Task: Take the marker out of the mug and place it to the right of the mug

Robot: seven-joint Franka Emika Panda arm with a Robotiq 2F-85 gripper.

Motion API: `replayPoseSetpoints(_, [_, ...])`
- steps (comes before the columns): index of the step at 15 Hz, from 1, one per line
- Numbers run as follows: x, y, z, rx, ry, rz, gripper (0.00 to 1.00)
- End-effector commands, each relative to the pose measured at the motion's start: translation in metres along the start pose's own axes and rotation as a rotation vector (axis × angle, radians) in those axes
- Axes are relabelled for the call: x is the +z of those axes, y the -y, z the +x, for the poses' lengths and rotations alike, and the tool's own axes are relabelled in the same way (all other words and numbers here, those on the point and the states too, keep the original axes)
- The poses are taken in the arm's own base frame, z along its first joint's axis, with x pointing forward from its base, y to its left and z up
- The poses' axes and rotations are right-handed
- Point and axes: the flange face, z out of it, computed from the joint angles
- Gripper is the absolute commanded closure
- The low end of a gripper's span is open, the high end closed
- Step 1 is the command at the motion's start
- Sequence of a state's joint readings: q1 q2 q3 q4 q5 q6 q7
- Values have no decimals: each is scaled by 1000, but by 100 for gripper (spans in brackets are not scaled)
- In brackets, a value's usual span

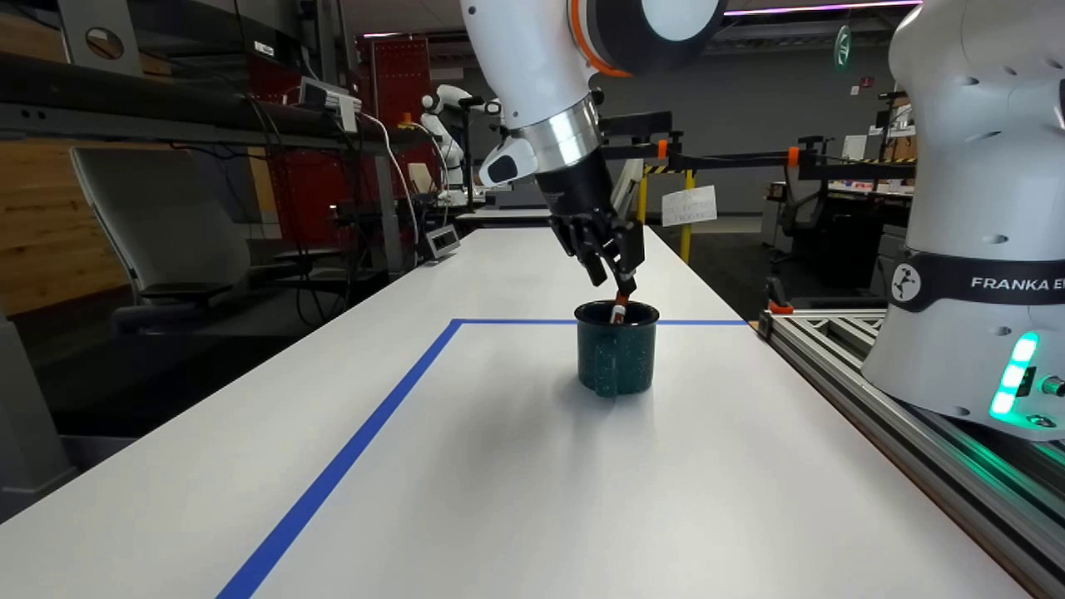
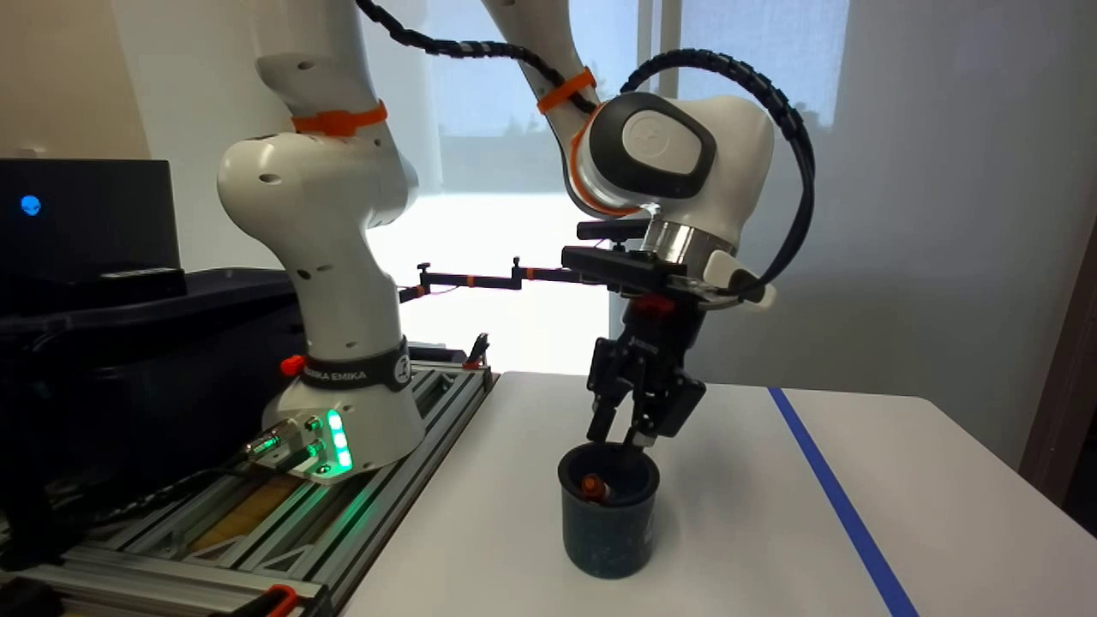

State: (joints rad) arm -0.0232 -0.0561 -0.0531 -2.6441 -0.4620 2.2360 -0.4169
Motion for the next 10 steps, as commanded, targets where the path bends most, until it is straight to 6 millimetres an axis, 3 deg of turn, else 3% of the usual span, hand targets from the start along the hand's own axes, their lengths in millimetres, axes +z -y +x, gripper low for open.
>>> replayPoseSetpoints(1, [10,-5,8,-32,24,4,46])
replayPoseSetpoints(5, [19,-5,13,-54,39,18,46])
replayPoseSetpoints(7, [22,-6,14,-75,38,26,52])
replayPoseSetpoints(8, [22,-7,15,-84,36,29,60])
replayPoseSetpoints(10, [23,-9,16,-99,33,30,64])
